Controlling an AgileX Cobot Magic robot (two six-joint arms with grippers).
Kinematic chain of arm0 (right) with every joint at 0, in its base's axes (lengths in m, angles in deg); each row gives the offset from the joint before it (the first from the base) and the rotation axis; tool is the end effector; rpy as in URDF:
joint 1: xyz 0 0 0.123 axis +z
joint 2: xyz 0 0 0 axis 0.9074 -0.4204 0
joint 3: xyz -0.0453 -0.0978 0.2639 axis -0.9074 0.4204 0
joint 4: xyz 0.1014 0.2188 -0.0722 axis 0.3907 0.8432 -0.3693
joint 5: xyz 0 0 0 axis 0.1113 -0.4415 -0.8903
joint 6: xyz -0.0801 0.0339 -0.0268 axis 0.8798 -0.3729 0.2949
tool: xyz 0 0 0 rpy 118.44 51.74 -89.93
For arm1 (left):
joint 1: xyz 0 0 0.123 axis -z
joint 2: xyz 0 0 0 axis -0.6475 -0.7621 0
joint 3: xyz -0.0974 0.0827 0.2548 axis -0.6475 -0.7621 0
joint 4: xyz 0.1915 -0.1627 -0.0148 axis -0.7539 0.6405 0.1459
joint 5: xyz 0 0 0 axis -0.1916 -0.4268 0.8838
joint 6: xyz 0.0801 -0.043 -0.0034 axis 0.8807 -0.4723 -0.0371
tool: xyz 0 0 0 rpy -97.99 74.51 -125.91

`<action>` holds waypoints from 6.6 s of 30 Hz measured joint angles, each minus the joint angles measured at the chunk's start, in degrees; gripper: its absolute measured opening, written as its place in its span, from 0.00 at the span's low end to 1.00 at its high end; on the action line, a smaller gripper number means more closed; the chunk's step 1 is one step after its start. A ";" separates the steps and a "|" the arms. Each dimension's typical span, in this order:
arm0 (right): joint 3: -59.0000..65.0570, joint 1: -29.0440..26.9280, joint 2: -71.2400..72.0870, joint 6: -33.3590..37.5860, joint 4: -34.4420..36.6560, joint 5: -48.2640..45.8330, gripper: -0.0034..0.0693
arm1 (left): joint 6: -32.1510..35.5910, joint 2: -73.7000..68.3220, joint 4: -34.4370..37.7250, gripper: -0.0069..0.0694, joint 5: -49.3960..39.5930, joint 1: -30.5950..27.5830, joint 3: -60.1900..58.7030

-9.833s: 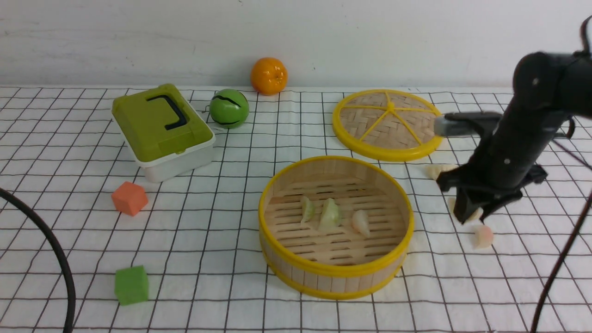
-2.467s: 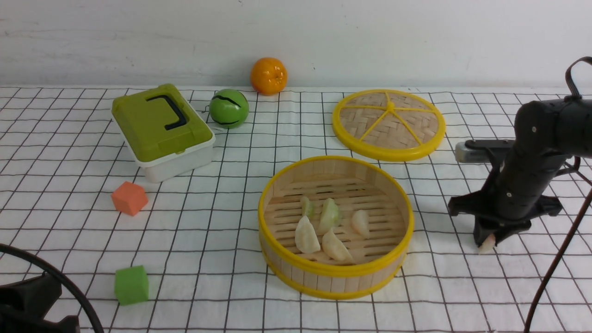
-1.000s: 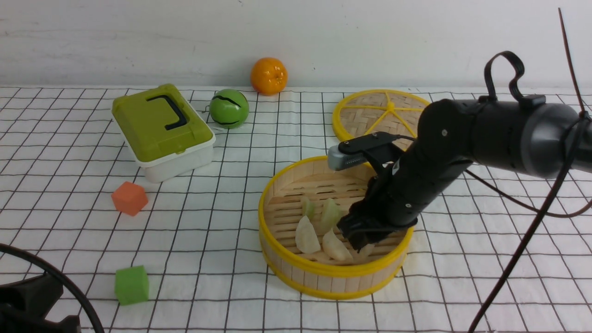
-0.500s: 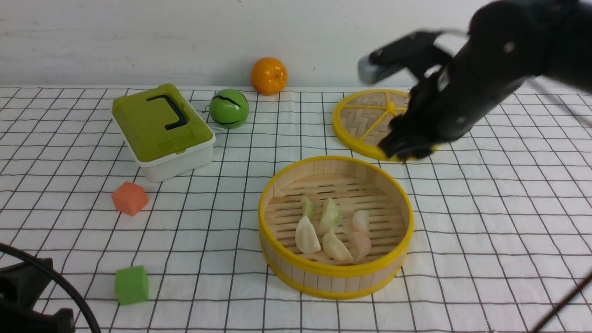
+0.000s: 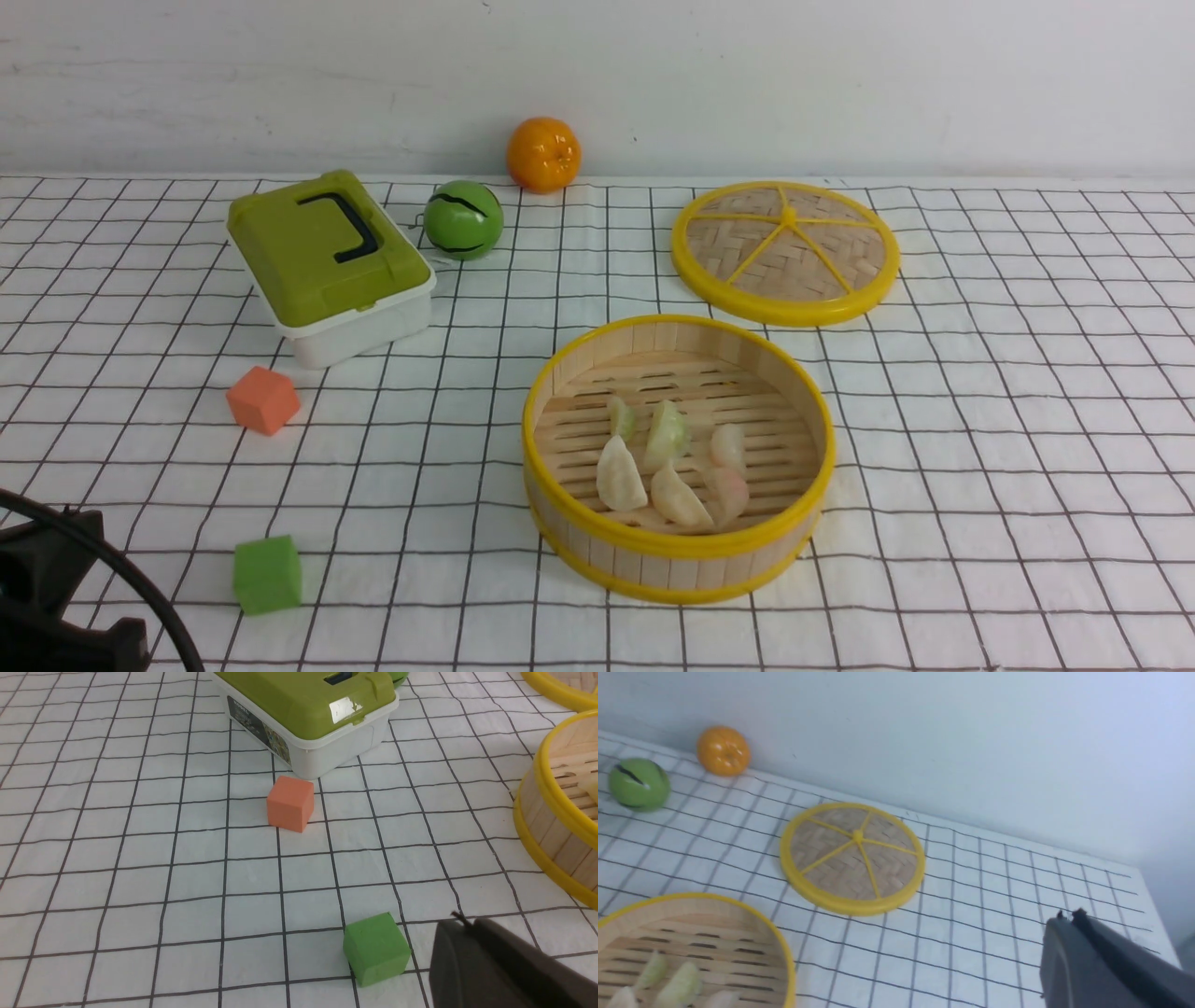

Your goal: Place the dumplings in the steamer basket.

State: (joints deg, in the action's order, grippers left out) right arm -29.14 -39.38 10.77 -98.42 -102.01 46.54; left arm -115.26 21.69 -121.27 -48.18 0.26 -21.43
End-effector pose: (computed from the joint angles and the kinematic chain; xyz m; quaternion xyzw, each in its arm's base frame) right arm 0.1552 0.0444 0.4359 -0.0970 0.7940 0.0053 0.6001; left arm 0.1110 -0.0376 0.2612 0.0552 0.8391 -0.0467 0.5391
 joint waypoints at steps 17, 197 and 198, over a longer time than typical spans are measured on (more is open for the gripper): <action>55.79 0.00 18.44 -22.97 -0.31 44.25 0.03 | 0.00 0.00 -0.05 0.14 0.00 0.00 0.00; 63.59 -29.11 49.79 16.76 30.63 16.87 0.23 | 60.10 34.60 59.30 0.09 13.16 -38.68 -22.45; 63.59 -29.11 49.79 16.76 30.63 16.87 0.23 | 60.10 34.60 59.30 0.09 13.16 -38.68 -22.45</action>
State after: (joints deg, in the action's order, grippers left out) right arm 34.44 -68.49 60.56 -81.66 -71.38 63.41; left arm -55.16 56.29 -61.97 -35.02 -38.42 -43.88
